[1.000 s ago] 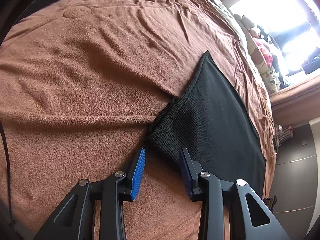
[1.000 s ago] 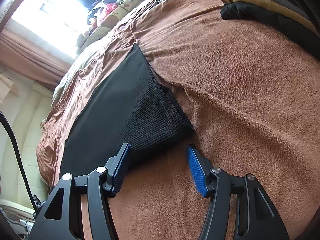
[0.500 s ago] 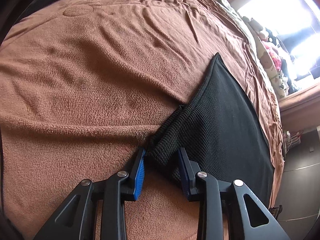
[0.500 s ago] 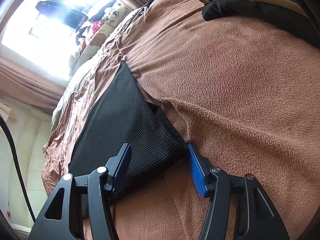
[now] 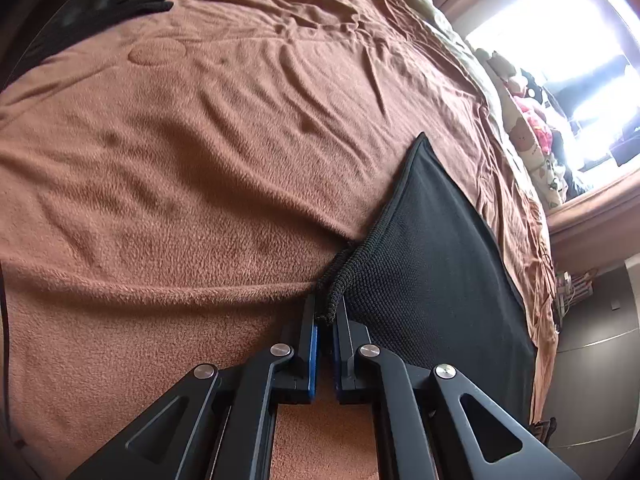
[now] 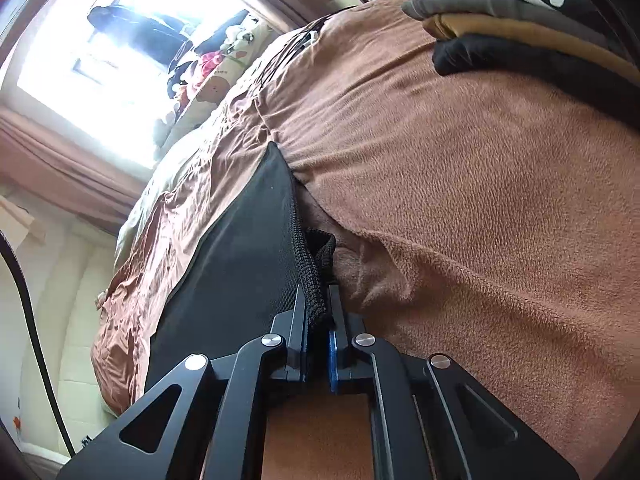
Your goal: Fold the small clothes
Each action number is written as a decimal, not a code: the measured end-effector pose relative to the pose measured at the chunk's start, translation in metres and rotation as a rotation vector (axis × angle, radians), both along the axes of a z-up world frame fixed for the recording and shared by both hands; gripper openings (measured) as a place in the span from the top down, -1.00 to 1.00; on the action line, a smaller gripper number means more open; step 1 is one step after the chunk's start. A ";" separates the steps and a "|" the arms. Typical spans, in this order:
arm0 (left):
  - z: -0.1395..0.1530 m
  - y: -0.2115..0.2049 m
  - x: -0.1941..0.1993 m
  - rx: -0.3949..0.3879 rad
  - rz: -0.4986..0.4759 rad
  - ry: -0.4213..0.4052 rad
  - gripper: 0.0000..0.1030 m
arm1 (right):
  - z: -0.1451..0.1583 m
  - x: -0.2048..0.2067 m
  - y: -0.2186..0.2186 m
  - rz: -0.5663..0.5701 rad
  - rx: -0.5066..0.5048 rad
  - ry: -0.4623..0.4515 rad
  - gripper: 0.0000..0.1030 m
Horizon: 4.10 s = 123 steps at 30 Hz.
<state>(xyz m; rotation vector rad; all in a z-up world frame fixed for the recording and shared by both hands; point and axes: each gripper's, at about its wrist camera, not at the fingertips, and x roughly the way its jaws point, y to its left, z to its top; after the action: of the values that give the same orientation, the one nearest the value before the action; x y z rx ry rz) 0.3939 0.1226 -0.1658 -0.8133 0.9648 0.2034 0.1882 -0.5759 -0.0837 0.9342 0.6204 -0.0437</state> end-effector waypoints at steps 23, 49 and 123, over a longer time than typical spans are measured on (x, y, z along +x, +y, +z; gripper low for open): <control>0.041 0.029 -0.084 0.008 0.025 -0.075 0.91 | 0.023 -0.048 0.012 0.081 -0.062 0.068 0.94; -0.015 0.026 -0.128 -0.030 0.001 -0.004 0.79 | 0.049 -0.098 0.011 0.036 -0.278 0.075 0.18; -0.019 0.045 -0.147 -0.166 0.089 -0.146 0.87 | 0.024 0.156 0.305 0.752 -0.510 0.207 0.81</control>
<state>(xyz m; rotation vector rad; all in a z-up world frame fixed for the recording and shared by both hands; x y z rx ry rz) 0.2470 0.1679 -0.1847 -1.0108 0.8162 0.1403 0.3443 -0.2708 -0.0599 0.1666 1.0620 0.3628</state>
